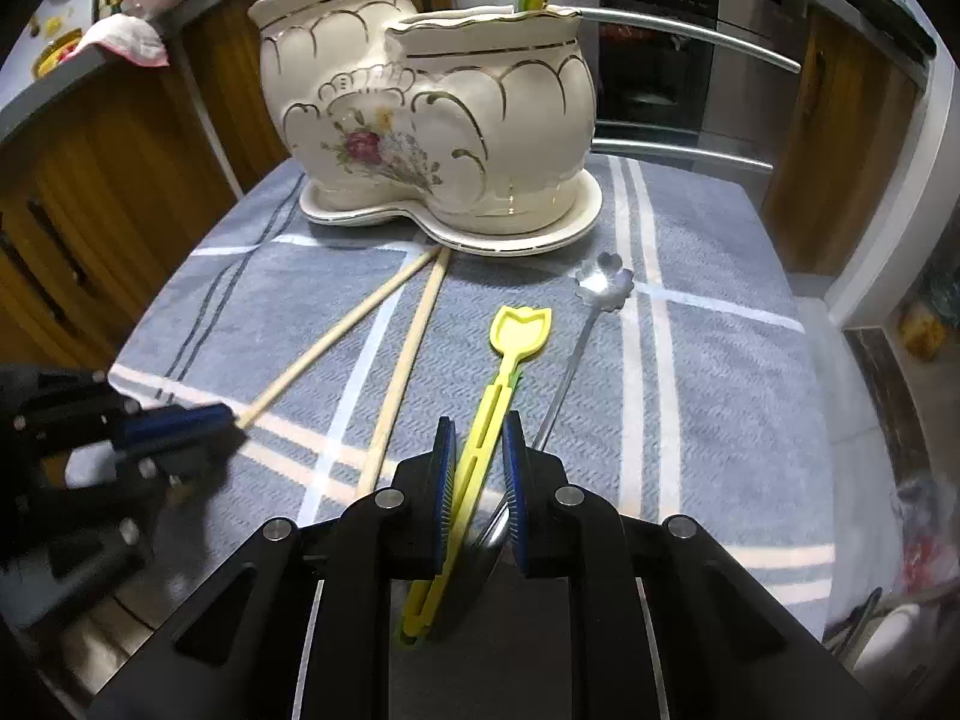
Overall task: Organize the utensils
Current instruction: 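Grasp another wooden chopstick with the left tool while the right tool grasps the second yellow spoon, then lift the chopstick with the left tool while the right tool carries the yellow spoon to the holder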
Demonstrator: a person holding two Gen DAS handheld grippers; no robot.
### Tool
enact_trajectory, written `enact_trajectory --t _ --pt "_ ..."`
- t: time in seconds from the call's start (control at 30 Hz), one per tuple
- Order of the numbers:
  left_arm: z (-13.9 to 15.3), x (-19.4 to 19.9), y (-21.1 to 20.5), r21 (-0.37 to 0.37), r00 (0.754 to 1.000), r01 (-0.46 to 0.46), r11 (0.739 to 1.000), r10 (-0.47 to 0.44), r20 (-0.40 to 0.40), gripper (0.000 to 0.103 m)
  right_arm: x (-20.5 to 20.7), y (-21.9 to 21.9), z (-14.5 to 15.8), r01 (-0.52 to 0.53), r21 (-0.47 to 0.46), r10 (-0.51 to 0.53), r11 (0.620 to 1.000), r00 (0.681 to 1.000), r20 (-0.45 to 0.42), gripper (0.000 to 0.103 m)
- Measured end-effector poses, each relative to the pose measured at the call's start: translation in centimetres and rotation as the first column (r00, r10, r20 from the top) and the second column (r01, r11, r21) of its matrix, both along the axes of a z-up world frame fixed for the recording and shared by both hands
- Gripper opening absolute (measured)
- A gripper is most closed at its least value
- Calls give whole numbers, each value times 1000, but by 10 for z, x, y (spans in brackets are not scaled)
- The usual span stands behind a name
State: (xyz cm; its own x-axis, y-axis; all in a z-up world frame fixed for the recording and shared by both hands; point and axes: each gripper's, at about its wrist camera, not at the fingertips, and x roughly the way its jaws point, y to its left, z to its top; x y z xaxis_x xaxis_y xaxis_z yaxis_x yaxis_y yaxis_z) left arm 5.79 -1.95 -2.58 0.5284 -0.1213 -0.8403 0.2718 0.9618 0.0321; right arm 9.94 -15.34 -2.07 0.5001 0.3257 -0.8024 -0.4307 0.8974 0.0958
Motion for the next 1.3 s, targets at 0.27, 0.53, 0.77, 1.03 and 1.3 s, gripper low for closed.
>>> enact_trajectory --t 0.27,0.53,0.77,1.03,1.3 --pt "4 29 0 -32 1000 -16 999 16 2 10 7 6 1 3 -35 -3 999 1000 2 24" --pt "2 53 -16 -21 1000 11 1000 -11 -11 19 15 10 1 -13 -45 13 999 1000 12 24" --pt "-2 62 -19 -8 999 46 999 -46 -29 19 16 6 0 -50 -48 51 998 999 18 18" --pt "-1 62 -24 28 998 55 998 -55 -2 6 16 7 2 -44 -38 45 998 999 18 11" --pt "19 32 -9 -20 991 92 996 -90 98 6 3 -16 30 -25 99 16 995 996 90 11"
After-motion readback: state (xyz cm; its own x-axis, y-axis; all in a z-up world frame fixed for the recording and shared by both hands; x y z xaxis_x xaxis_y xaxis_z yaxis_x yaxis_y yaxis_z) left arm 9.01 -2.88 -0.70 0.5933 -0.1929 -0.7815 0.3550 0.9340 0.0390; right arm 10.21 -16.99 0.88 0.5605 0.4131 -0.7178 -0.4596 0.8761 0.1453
